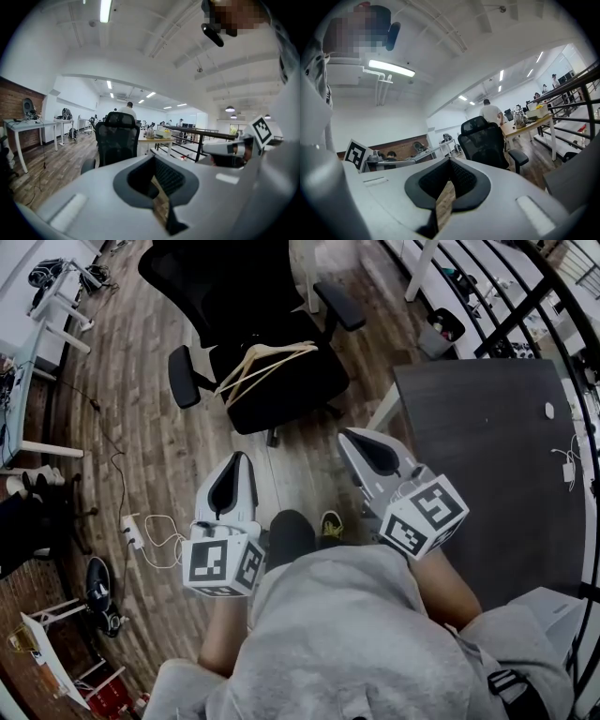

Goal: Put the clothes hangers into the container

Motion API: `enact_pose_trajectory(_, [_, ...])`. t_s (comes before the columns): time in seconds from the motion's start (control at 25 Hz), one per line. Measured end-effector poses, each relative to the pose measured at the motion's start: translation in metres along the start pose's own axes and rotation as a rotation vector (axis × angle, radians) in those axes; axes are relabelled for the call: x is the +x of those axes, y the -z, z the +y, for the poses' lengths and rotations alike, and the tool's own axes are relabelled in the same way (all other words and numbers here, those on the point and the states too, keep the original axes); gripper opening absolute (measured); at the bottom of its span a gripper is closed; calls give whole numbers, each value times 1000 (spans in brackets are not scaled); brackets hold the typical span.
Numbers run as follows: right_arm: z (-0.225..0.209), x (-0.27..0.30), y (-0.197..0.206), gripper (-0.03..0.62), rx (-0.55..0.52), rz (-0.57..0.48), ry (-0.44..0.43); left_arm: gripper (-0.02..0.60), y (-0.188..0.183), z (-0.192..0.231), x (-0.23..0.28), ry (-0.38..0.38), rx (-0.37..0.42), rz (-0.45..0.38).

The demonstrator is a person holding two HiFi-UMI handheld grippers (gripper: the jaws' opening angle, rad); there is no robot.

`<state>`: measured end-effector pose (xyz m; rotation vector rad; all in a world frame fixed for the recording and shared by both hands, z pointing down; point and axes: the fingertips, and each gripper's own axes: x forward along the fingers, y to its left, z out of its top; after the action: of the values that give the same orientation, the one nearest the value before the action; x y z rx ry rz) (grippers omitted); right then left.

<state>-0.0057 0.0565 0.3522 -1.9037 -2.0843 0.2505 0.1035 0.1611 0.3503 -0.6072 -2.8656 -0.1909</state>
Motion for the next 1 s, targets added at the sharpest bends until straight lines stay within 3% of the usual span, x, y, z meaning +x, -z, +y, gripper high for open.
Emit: enact_pose_trajectory(1.0, [18,-8,-3,-2,-38,-24,-1,9,-4,-6,-16,28,-1,-44])
